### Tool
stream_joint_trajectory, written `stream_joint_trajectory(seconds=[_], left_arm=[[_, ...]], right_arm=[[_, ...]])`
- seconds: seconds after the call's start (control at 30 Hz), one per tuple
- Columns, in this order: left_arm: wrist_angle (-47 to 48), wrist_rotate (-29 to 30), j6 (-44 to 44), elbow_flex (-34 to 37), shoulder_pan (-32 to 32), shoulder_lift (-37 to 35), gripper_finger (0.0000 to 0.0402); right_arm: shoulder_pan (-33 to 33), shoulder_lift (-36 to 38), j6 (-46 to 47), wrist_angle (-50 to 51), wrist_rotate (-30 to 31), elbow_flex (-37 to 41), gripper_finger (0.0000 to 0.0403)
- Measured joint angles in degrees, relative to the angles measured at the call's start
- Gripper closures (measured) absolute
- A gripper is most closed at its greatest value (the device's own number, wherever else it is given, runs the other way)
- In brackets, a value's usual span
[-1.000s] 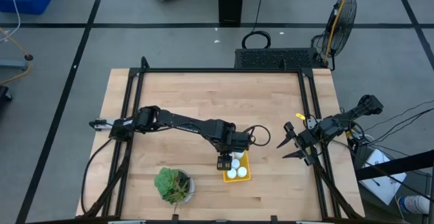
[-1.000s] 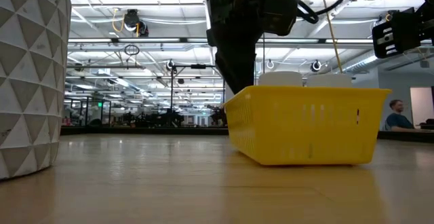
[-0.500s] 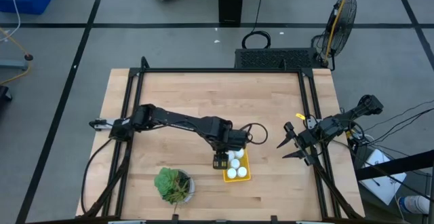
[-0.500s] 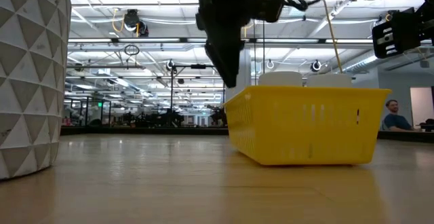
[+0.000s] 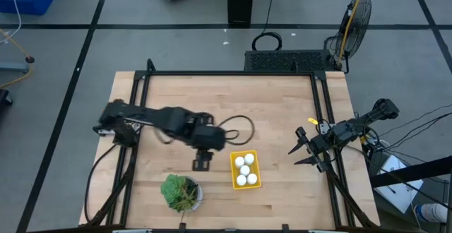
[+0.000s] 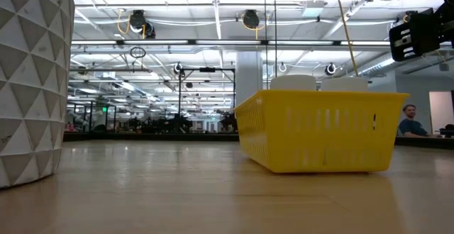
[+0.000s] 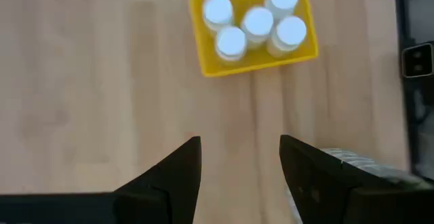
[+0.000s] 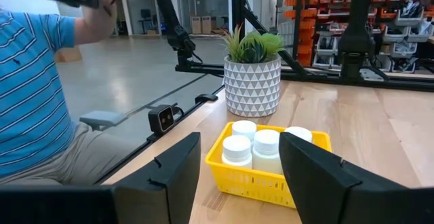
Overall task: Pick and place pill bottles into a basket
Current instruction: Return to Home Position
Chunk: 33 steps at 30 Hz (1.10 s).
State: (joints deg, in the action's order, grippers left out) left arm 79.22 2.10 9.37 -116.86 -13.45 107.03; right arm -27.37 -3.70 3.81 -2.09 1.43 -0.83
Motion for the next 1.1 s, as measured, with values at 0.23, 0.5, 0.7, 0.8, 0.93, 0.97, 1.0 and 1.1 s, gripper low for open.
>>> stream_joint_trajectory(seconds=[0.23, 0.5, 0.7, 0.8, 0.93, 0.97, 1.0, 1.1], left_arm=[[-9.39, 9.72, 1.68, 21.56, -4.65, -17.6, 0.0212], [-25.19, 5.92, 4.74, 56.04, -6.53, -39.86, 0.0205], [-42.17, 4.84, 6.26, 76.71, -7.66, -55.0, 0.0208], [-48.09, 3.34, 7.6, 83.22, -7.7, -60.19, 0.0213], [-51.43, 2.71, 8.56, 89.06, -7.68, -63.24, 0.0214], [-52.73, 2.8, 8.49, 90.4, -7.68, -63.53, 0.0213], [-53.96, 2.85, 8.2, 91.79, -7.68, -63.61, 0.0212], [-59.37, 4.47, 5.67, 96.87, -7.87, -63.67, 0.0209]], right_arm=[[-0.01, -0.01, 0.0, 0.0, 0.0, -0.01, 0.0209], [-0.01, -0.02, 0.0, 0.0, -0.01, 0.01, 0.0209], [0.01, -0.02, 0.0, 0.02, -0.02, -0.01, 0.0209], [-0.01, -0.02, 0.0, 0.02, -0.01, 0.01, 0.0209], [-0.01, -0.02, 0.0, 0.02, 0.0, 0.0, 0.0209], [0.0, -0.02, 0.0, 0.01, 0.0, 0.0, 0.0209], [-0.01, -0.02, 0.0, 0.0, 0.0, 0.01, 0.0209], [-0.01, -0.02, 0.0, 0.02, -0.02, -0.01, 0.0209]])
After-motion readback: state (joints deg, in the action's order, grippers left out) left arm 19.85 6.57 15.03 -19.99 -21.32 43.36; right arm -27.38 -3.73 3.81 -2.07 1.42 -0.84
